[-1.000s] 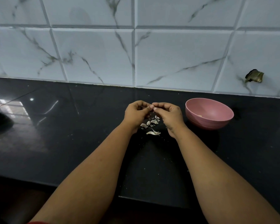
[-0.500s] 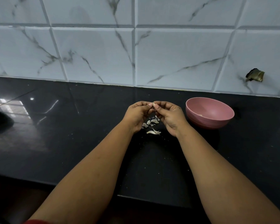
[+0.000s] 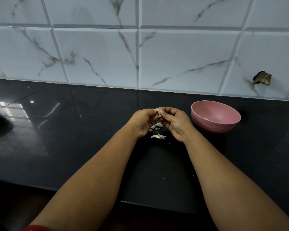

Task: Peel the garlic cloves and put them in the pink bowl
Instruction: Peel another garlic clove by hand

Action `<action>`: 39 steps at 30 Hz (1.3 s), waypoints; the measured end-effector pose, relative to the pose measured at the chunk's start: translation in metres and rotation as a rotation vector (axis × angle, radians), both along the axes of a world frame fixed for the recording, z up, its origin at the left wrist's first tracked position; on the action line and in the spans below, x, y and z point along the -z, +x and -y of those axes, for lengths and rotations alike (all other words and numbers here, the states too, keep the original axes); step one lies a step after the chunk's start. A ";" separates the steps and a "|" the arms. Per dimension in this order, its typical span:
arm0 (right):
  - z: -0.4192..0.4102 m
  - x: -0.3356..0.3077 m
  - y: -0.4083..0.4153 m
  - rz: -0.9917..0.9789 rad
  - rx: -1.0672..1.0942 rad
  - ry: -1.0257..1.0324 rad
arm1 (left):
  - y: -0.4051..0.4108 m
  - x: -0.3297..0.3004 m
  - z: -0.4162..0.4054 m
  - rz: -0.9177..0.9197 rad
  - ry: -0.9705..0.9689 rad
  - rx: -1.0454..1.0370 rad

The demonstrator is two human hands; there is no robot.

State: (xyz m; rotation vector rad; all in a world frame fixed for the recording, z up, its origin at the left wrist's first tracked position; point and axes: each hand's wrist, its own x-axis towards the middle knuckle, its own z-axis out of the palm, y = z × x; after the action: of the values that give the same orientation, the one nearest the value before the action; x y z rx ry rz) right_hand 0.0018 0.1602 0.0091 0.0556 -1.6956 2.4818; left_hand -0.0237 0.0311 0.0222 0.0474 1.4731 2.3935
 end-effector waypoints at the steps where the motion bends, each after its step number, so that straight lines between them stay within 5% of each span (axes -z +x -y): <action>1: 0.001 -0.001 0.000 -0.002 0.001 -0.002 | 0.001 0.000 -0.001 -0.023 -0.025 -0.004; 13: 0.008 -0.003 0.002 -0.034 -0.035 0.087 | -0.003 0.010 -0.003 -0.497 -0.779 -0.101; 23: -0.005 -0.002 -0.004 0.016 0.167 -0.049 | -0.006 0.009 0.003 -0.408 -0.647 -0.200; 30: -0.006 -0.003 -0.004 0.001 0.160 -0.083 | -0.006 0.014 0.009 -0.667 -1.030 -0.147; 39: -0.007 0.000 -0.001 0.015 0.190 -0.023 | 0.002 0.013 0.010 -0.642 -0.919 -0.257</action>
State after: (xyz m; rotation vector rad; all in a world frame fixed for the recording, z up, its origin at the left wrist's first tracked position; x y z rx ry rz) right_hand 0.0005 0.1668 0.0095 -0.1216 -1.5962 2.3677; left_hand -0.0213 0.0209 0.0089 0.4562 2.8859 1.6788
